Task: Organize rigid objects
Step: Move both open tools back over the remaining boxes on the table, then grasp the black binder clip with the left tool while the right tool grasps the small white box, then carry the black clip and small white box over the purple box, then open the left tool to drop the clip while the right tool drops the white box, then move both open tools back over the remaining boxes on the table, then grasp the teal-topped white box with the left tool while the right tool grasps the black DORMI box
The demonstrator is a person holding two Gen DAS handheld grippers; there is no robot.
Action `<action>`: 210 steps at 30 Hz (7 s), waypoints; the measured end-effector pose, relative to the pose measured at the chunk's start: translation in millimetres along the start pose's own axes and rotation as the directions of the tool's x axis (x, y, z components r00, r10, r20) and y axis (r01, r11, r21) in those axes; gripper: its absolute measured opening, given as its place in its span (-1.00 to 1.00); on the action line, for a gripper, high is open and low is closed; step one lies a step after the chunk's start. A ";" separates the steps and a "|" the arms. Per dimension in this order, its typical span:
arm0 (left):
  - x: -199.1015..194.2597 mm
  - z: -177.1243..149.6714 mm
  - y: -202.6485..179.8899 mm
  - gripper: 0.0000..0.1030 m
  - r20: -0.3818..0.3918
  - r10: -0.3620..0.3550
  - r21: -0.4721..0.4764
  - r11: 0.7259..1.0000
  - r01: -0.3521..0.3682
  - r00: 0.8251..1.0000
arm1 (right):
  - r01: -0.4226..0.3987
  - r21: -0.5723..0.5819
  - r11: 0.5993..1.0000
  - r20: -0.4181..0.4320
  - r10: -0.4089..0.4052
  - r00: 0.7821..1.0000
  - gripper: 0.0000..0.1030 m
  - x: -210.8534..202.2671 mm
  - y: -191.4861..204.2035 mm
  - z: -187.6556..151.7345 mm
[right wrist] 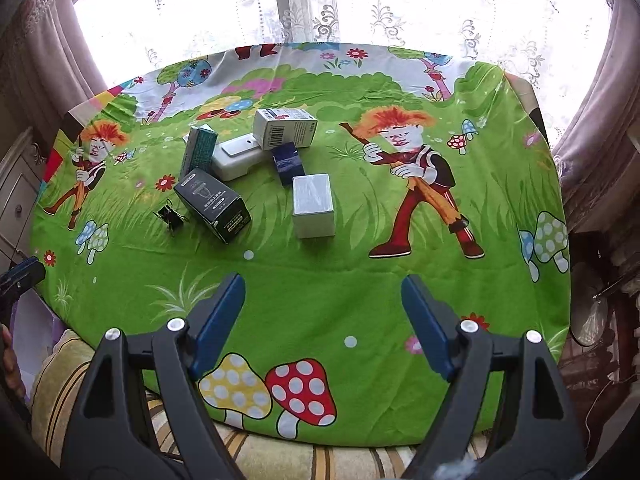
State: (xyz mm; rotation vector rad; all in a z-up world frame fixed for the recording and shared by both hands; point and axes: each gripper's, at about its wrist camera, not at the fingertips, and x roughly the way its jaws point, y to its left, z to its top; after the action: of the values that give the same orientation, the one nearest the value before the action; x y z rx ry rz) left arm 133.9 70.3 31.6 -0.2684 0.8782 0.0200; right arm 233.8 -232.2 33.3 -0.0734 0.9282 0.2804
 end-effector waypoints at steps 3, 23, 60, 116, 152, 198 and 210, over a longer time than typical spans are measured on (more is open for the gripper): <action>19.2 10.3 -24.7 0.52 -0.011 -0.028 0.060 0.998 0.029 1.000 | -0.006 0.009 1.000 0.012 0.006 1.000 0.61 5.6 -3.1 4.1; 139.4 47.7 -34.5 -0.09 -0.179 -0.049 -0.401 0.916 -0.028 0.983 | 0.038 0.017 0.999 0.028 -0.038 0.999 0.61 69.7 -1.8 39.0; 126.6 41.4 -59.6 -0.65 -0.145 0.028 -0.206 0.977 -0.058 0.989 | -0.054 0.069 0.996 -0.019 0.056 0.998 -0.24 88.8 -8.8 27.9; -105.3 -120.2 197.5 -0.65 0.005 0.174 -0.594 0.793 -0.137 0.985 | -0.370 -0.369 0.853 -0.071 0.371 0.926 -0.24 -63.2 269.2 -46.6; -134.1 -135.6 197.7 0.11 0.078 0.386 -0.511 0.807 -0.296 0.919 | -0.400 -0.594 0.699 -0.169 0.377 0.911 0.73 -64.6 374.9 -93.9; 8.3 34.5 -12.9 0.41 0.048 -0.007 -0.091 0.996 0.011 0.999 | -0.152 -0.330 0.931 0.025 0.170 0.985 0.88 45.6 101.5 41.8; 74.5 81.3 -46.5 0.40 0.025 -0.132 0.007 0.991 0.132 0.991 | -0.185 -0.326 0.927 0.001 0.196 0.981 0.87 82.6 95.1 53.4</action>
State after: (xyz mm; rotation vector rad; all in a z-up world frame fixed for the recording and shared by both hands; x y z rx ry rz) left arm 249.1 38.0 34.6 -0.3199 0.8333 -0.1017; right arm 296.5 -114.0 4.8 -0.2827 0.8493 0.6142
